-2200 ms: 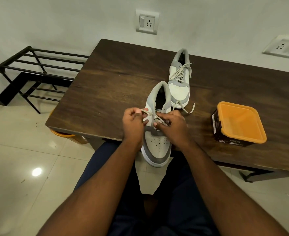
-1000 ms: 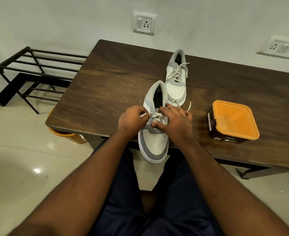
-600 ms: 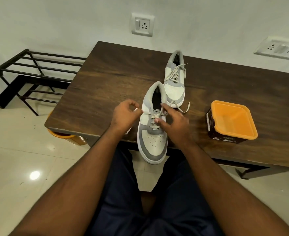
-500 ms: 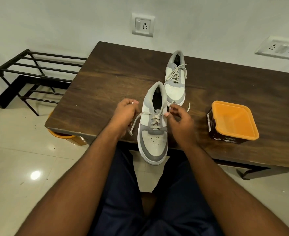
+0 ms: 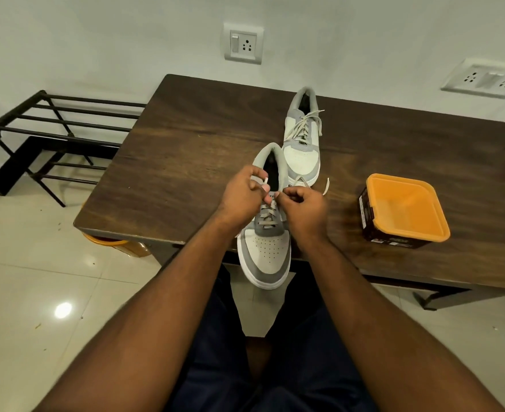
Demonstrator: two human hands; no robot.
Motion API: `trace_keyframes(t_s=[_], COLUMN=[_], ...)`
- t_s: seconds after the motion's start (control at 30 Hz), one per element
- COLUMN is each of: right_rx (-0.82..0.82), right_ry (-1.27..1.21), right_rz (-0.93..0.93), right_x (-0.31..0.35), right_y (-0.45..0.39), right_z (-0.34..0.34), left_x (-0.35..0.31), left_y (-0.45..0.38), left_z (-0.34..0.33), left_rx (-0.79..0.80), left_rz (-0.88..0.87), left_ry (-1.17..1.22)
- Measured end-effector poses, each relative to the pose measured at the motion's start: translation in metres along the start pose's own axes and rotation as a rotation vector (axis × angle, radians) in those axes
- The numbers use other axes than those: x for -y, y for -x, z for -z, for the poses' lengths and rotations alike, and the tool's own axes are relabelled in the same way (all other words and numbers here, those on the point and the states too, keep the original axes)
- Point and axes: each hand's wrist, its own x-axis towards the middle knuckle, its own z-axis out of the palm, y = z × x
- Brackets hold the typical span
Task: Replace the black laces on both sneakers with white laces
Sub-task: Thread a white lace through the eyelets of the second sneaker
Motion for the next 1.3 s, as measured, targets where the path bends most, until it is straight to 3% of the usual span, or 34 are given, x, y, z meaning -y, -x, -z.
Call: trace_keyframes(t_s=[0.2,0.4,0.7,0.9,1.07,1.17,1.23,1.3], right_rx=[0.044,0.072,0.080,0.143,0.252,0.290,0.245,0.048], right_ry=[-0.357,-0.520,-0.460,-0.388,-0.435,-0.351,-0.269,-0.243], right_rz=[-0.228,-0.331,-0.295,-0.177,-0.249,-0.236,-0.227,-0.252], right_x=[0.006,0.009,0.003,0.004,0.004,0.006,0.009,0.013], right_y=[0.003,0.005,0.006,0.001,-0.010,-0.017,-0.029,-0.048], right_z=[0.005,0.011,0.014,0.017,0.018,0.021,0.028,0.041], left_x=[0.002,0.005,0.001,-0.007,-0.011,-0.011,-0.009,-0.005], left_y=[-0.004,-0.006,-0.005,-0.012,-0.007,-0.002,0.005,0.008], left_z=[-0.014,-0.024,-0.034,-0.028,-0.019,-0.016,-0.014,-0.012], left_rx=[-0.077,-0.115,-0.144,-0.014,0.120,0.129,0.015,-0.067], left_rz=[-0.011,-0.017,0.017,0.031,0.002,-0.005,-0.050,-0.097], left_ry=[-0.019,-0.135,-0.381,-0.430,-0.450,-0.704,-0.917,-0.999])
